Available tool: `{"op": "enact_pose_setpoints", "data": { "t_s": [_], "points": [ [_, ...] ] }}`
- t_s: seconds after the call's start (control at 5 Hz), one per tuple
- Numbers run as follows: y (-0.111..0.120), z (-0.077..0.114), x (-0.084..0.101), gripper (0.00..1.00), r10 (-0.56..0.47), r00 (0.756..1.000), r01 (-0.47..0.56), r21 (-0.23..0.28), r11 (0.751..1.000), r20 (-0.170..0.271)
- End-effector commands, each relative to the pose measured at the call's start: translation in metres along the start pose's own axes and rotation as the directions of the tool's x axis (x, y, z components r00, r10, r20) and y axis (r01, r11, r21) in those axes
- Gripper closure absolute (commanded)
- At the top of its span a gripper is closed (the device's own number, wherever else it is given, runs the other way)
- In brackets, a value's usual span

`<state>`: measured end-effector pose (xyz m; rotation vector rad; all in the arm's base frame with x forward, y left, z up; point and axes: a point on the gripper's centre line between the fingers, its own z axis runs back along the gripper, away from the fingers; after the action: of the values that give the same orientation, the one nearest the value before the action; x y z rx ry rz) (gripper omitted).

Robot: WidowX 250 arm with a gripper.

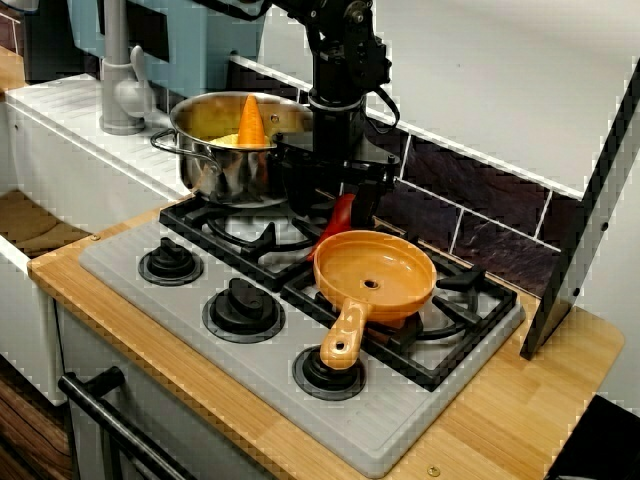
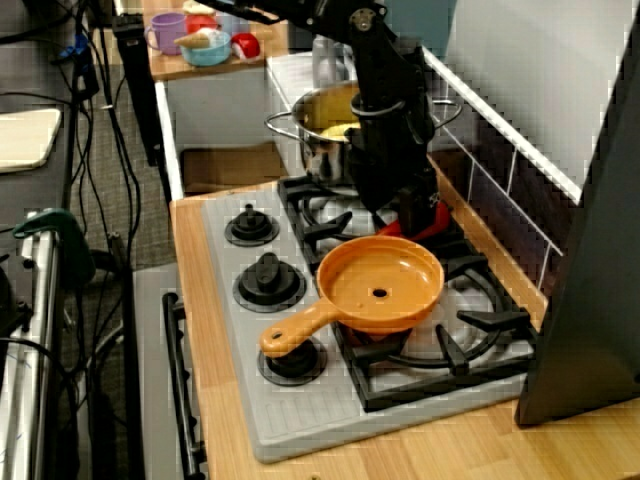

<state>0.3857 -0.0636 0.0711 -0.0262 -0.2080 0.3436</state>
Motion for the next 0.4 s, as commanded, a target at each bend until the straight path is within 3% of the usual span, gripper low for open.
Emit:
{"op": "enact_pose_setpoints", "data": {
  "t_s": [0.0,0.2],
  "points": [
    [-0.0033,0.0225,0.0081,0.00,0.042,0.998,-0.040,-0.035,0.999,0.052],
    [-0.0033,0.0221,0.0094,0.00,0.065,0.997,-0.063,-0.042,0.997,0.043]
  ]
}}
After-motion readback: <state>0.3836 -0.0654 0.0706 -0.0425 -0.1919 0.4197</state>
